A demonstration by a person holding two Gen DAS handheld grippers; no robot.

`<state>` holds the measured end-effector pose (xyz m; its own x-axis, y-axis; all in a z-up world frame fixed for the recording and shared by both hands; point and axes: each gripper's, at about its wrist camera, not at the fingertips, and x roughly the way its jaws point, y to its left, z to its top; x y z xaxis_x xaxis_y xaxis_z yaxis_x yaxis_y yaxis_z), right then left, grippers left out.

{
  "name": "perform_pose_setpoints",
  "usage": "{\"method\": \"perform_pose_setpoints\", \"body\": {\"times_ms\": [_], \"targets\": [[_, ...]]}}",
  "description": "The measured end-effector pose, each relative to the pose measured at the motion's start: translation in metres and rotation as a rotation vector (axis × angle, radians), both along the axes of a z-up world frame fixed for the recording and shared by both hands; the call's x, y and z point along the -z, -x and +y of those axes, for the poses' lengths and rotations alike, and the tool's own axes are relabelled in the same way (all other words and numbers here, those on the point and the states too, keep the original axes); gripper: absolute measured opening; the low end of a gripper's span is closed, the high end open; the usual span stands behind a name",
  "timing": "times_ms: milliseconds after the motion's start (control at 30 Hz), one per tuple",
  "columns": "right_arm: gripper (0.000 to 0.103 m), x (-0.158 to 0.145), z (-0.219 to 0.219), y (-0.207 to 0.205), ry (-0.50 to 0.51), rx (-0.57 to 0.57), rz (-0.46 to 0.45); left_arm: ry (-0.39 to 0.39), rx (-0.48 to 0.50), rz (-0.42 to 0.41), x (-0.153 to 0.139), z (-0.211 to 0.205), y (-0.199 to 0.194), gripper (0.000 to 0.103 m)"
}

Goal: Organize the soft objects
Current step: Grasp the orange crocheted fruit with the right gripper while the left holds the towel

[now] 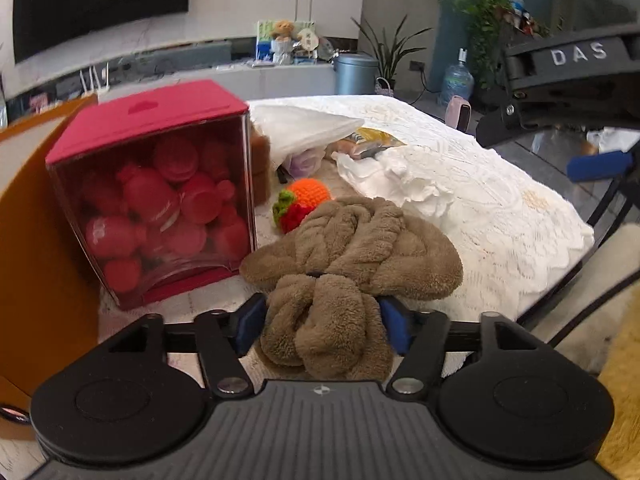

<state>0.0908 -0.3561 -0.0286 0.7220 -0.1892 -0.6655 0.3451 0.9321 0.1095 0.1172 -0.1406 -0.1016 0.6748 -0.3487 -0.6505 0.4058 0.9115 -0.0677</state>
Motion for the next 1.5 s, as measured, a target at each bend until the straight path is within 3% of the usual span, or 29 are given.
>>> {"method": "perform_pose_setpoints", "body": {"times_ms": [200,267,400,500,733,867,1067,1167,1267,1400,1500], "targets": [[0.089,0.002,0.016,-0.008,-0.019,-0.085,-0.010,0.007,0.002,0.045,0.017,0.002,-0.012,0.080],[0.089,0.002,0.020,-0.011,-0.048,-0.140,-0.027,0.004,0.002,0.017,0.021,0.000,-0.014,0.077],[0.080,0.009,0.030,-0.025,-0.108,-0.234,-0.005,-0.027,-0.001,0.003,0.023,-0.007,-0.015,0.074],[0.074,0.016,0.034,-0.036,-0.082,-0.233,0.042,-0.027,-0.009,0.009,0.022,-0.009,-0.016,0.073],[0.072,0.026,0.043,-0.063,-0.075,-0.252,0.088,-0.028,0.056,-0.031,0.026,-0.004,-0.013,0.072],[0.049,0.036,0.060,-0.092,-0.025,-0.308,0.190,-0.019,0.066,-0.020,0.027,0.000,-0.014,0.071],[0.050,0.041,0.078,-0.126,0.003,-0.357,0.240,0.019,0.077,-0.004,0.027,0.008,-0.017,0.071],[0.055,0.056,0.093,-0.138,0.081,-0.380,0.316,0.015,0.079,-0.008,0.028,0.008,-0.016,0.070],[0.050,0.068,0.100,-0.140,0.095,-0.408,0.344,0.017,0.079,-0.008,0.029,0.008,-0.015,0.070],[0.045,0.064,0.102,-0.126,0.170,-0.430,0.287,0.000,0.091,-0.019,0.029,0.006,-0.014,0.070],[0.045,0.046,0.093,-0.105,0.147,-0.395,0.204,-0.032,0.106,-0.036,0.030,0.002,-0.013,0.070]]}}
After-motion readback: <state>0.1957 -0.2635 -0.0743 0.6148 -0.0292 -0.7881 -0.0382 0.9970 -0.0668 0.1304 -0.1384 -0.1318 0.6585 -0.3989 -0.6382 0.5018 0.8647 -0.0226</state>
